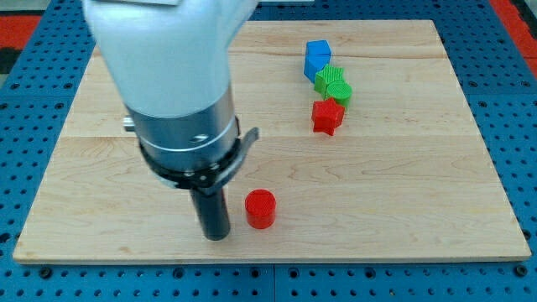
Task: Move the red circle to the up and a bit right
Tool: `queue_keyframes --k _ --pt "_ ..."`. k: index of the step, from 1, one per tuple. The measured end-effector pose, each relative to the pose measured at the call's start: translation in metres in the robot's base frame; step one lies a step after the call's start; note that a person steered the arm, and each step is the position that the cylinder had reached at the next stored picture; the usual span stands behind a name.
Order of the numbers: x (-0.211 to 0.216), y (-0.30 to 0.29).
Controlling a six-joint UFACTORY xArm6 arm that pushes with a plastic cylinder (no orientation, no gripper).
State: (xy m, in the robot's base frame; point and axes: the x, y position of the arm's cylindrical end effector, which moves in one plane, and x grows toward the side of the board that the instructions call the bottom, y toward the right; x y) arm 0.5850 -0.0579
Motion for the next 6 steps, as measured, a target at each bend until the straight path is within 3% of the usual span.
queue_keyframes --k 2,6 --pt "0.0 0.038" --pt "-0.031 0.051"
